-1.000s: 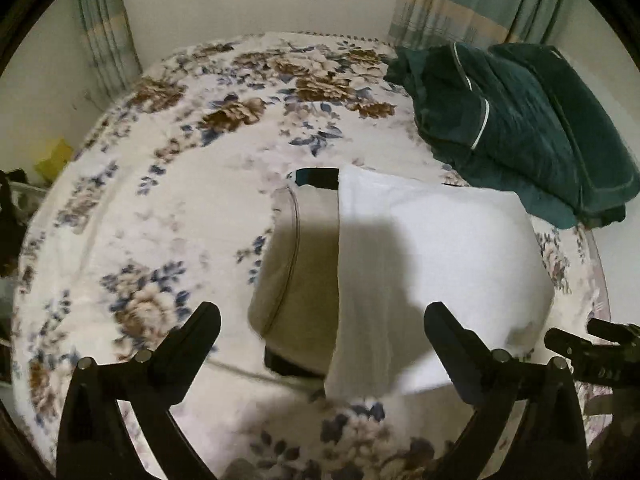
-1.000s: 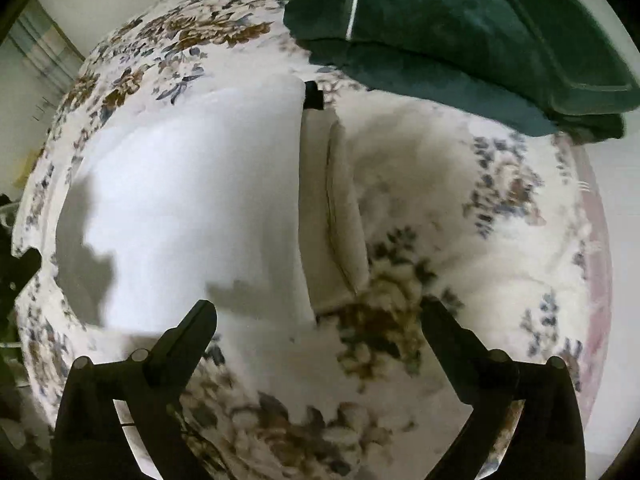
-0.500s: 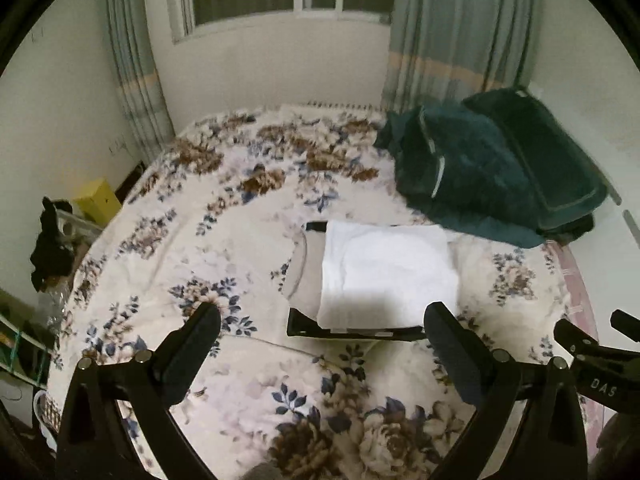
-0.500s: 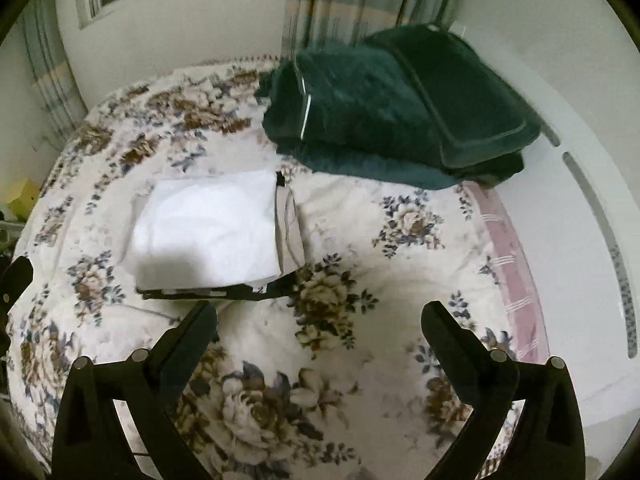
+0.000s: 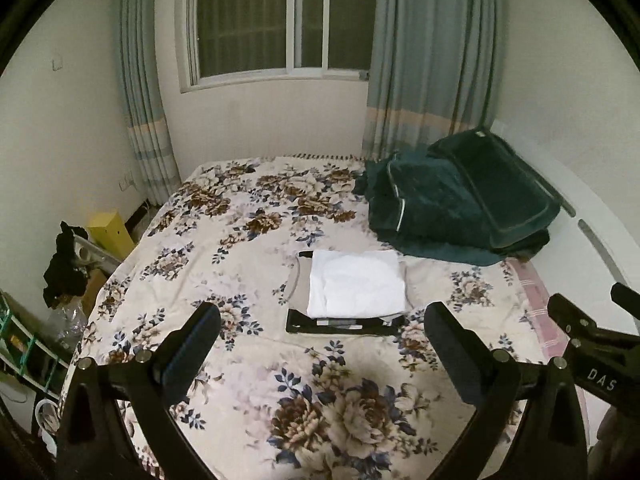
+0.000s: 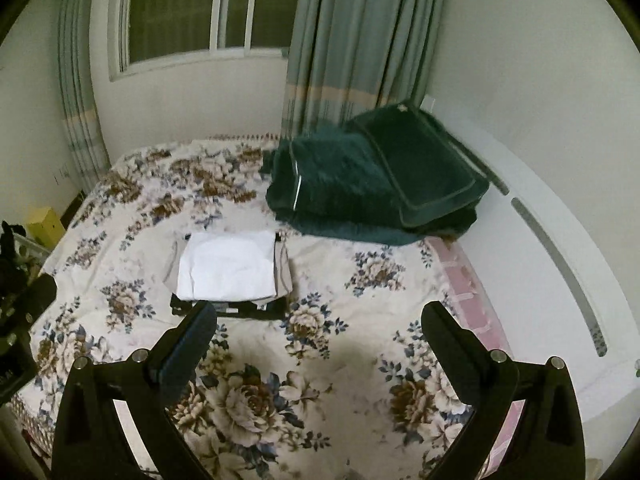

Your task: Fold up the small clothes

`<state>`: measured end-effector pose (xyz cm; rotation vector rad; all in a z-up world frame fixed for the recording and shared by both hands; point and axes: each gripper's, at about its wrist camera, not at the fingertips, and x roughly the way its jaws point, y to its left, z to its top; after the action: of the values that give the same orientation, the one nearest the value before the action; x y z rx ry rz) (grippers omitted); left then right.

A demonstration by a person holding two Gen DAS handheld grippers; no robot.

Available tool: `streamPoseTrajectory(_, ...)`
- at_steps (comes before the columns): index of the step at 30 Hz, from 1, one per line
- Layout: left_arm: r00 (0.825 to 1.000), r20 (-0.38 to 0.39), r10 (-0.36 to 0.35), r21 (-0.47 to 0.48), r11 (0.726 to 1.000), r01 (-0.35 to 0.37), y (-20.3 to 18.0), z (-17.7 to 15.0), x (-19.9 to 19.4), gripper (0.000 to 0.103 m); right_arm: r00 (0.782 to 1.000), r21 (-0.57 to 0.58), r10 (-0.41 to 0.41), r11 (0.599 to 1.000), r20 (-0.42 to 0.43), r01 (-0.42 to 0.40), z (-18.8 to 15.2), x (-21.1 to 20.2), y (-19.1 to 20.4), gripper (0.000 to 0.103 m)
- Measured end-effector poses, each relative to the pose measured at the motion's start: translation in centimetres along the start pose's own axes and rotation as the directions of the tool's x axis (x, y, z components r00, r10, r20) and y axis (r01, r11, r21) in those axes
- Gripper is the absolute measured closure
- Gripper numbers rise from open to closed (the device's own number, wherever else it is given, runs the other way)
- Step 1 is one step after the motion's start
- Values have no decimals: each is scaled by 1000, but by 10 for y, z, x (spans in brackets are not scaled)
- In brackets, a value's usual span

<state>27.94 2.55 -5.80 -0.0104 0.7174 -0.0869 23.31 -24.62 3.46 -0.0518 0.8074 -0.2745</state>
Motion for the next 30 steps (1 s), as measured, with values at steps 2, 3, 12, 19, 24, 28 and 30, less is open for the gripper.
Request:
streamPoseTrajectory(2,1000,15,-6,2,1000,6,-2,-1,-14,0,1000,8,7,1000,22,-7,-1,-22,-5,0)
streamPoseTrajectory(3,1000,23,-5,5,1000,5,-3,-1,-20,0,999,12,12,1000,33,-12,-2,-35,-8,0)
streamPoseTrajectory(12,998,64,2,1,1000,-2,-5,-2,-67,0,995,31,52,998,79,-55,-7,-101,-25,0)
streamPoseTrajectory(19,999,30,27,-9,1000,-27,-11,-5,-78,0,994,24,86,996,71,-88,-10,-114,-33,0)
streamPoseTrajectory(24,998,27,63,-11,998,-63,-12,-7,-84,0,993,11,97,995,65,-98,-9,-118,-37,0)
streamPoseTrajectory(28,997,31,68,-12,998,-67,-14,-8,-88,0,993,9,100,995,66,-101,-7,-117,-38,0)
streamPoseTrajectory(30,997,32,68,-13,998,-67,-15,-8,-88,0,993,7,102,995,67,-102,-5,-117,-40,0)
